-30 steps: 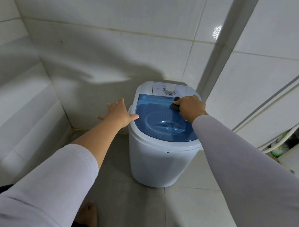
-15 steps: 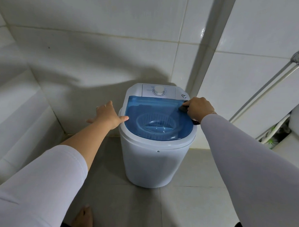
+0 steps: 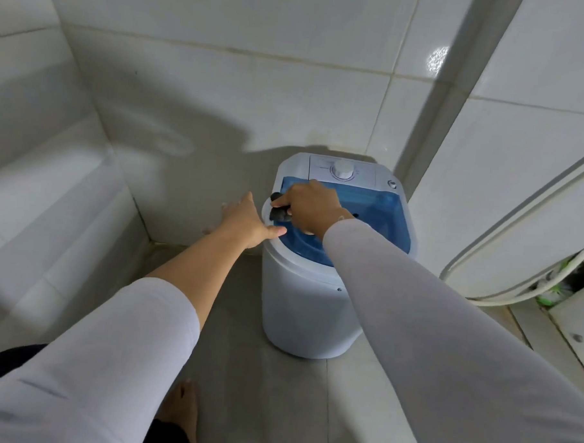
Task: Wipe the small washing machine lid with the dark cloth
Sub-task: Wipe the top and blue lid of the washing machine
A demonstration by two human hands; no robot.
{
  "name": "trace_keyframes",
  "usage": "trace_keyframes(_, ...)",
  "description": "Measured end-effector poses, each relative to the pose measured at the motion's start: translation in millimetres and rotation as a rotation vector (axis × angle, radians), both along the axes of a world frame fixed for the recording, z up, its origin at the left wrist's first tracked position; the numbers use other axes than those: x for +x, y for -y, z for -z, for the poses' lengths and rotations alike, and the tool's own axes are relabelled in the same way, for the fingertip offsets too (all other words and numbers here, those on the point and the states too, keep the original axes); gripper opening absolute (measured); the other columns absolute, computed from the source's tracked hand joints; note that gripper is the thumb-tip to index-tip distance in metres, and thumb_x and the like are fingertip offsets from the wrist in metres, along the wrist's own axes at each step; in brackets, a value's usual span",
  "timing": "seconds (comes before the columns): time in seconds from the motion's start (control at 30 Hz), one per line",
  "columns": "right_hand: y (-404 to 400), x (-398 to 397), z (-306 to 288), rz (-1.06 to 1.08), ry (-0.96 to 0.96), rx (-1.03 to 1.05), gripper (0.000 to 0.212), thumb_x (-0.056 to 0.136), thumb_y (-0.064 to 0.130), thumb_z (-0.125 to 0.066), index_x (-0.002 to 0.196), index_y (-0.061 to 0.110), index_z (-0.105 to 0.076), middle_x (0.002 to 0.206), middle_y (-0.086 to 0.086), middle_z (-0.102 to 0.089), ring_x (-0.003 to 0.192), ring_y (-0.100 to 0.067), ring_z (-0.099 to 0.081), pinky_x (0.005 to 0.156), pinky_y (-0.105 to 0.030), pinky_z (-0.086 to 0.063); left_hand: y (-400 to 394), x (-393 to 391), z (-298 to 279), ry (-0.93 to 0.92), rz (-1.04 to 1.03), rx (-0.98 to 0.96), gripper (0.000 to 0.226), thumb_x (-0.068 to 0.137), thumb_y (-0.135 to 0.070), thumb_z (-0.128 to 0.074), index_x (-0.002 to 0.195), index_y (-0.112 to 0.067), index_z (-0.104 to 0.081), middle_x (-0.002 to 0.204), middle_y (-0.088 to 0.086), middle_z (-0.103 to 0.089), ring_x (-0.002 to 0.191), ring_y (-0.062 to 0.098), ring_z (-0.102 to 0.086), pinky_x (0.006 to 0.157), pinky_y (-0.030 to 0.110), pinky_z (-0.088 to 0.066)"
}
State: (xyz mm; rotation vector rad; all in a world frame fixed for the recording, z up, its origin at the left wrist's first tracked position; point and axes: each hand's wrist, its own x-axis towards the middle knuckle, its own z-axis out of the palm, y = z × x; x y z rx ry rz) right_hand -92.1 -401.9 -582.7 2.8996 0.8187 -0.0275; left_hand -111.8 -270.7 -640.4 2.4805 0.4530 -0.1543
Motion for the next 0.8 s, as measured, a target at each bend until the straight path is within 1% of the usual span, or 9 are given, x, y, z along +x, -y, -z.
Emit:
trace_keyframes(0.07, -1, 1, 5, 0.03, 0.012, 0.002, 0.046, 0.095, 0.021, -0.05, 0.137, 0.039, -0.047, 0.135, -0.001, -0.052, 0.126, -0.028, -0.045, 0.09, -0.041, -0.046, -1, 1, 0, -0.011, -0.003, 0.021, 0.117, 0.069, -0.059, -0.073, 0.154, -0.019, -0.004, 0.16, 0.009, -0.019, 0.149, 0.032, -0.012, 0.114, 0.059, -0.025)
trace_keyframes(0.2, 5, 4, 8, 0.07, 0.02, 0.0, 0.045, 0.095, 0.017, -0.047, 0.135, 0.039, -0.049, 0.131, 0.0, -0.056, 0.123, -0.027, -0.047, 0.085, -0.038, -0.044, -1, 1, 1, -0.017, 0.0, 0.05, 0.117, 0.069, -0.062, -0.072, 0.154, -0.019, -0.003, 0.16, 0.01, -0.019, 0.149, 0.031, -0.009, 0.114, 0.059, -0.024)
trace_keyframes(0.27, 9, 5, 11, 0.098, 0.039, 0.009, 0.043, 0.095, 0.017, -0.046, 0.134, 0.035, -0.052, 0.129, -0.001, -0.058, 0.121, -0.027, -0.049, 0.085, -0.039, -0.044, -2, 1, 2, -0.021, -0.001, 0.061, 0.117, 0.069, -0.063, -0.071, 0.154, -0.018, -0.003, 0.16, 0.01, -0.018, 0.149, 0.031, -0.009, 0.114, 0.059, -0.024)
trace_keyframes(0.33, 14, 6, 12, 0.132, 0.05, 0.016, 0.042, 0.095, 0.017, -0.046, 0.134, 0.031, -0.053, 0.127, -0.001, -0.059, 0.119, -0.026, -0.049, 0.08, -0.037, -0.042, -1, 1, 2, -0.023, -0.006, 0.076, 0.117, 0.07, -0.064, -0.07, 0.154, -0.018, -0.003, 0.16, 0.01, -0.017, 0.149, 0.031, -0.008, 0.114, 0.059, -0.024)
trace_keyframes(0.4, 20, 6, 12, 0.143, 0.044, 0.0, 0.045, 0.095, 0.014, -0.044, 0.134, 0.035, -0.051, 0.126, -0.001, -0.058, 0.119, -0.027, -0.049, 0.077, -0.036, -0.038, -1, 0, 1, -0.029, -0.001, 0.095, 0.116, 0.07, -0.064, -0.069, 0.154, -0.019, -0.003, 0.161, 0.009, -0.016, 0.15, 0.032, -0.007, 0.114, 0.059, -0.023)
trace_keyframes(0.5, 34, 5, 10, 0.165, 0.042, -0.004, 0.049, 0.094, 0.011, -0.044, 0.134, 0.038, -0.05, 0.126, -0.001, -0.059, 0.118, -0.027, -0.049, 0.075, -0.037, -0.038, -1, -1, 1, -0.028, 0.009, 0.117, 0.115, 0.07, -0.065, -0.068, 0.154, -0.018, -0.004, 0.161, 0.009, -0.016, 0.149, 0.032, -0.008, 0.114, 0.059, -0.023)
trace_keyframes(0.57, 42, 5, 10, 0.188, 0.036, 0.007, 0.05, 0.094, 0.01, -0.044, 0.134, 0.039, -0.051, 0.126, -0.001, -0.059, 0.119, -0.027, -0.049, 0.076, -0.037, -0.039, -1, -2, 0, -0.027, 0.007, 0.127, 0.114, 0.071, -0.065, -0.067, 0.154, -0.018, -0.004, 0.161, 0.009, -0.016, 0.15, 0.031, -0.007, 0.114, 0.06, -0.023)
trace_keyframes(0.7, 59, 3, 9, 0.218, 0.032, 0.027, 0.052, 0.093, 0.01, -0.046, 0.134, 0.042, -0.05, 0.128, -0.002, -0.058, 0.12, -0.029, -0.048, 0.086, -0.042, -0.043, 1, -4, -1, -0.021, 0.007, 0.143, 0.112, 0.073, -0.064, -0.067, 0.154, -0.016, -0.005, 0.161, 0.009, -0.017, 0.149, 0.031, -0.009, 0.114, 0.06, -0.024)
trace_keyframes(0.8, 71, 3, 9, 0.244, 0.039, 0.038, 0.05, 0.094, 0.01, -0.045, 0.134, 0.041, -0.052, 0.128, -0.004, -0.058, 0.12, -0.03, -0.049, 0.092, -0.045, -0.043, 2, -4, -1, -0.016, 0.005, 0.15, 0.112, 0.074, -0.063, -0.067, 0.154, -0.016, -0.005, 0.161, 0.01, -0.015, 0.149, 0.032, -0.009, 0.114, 0.06, -0.024)
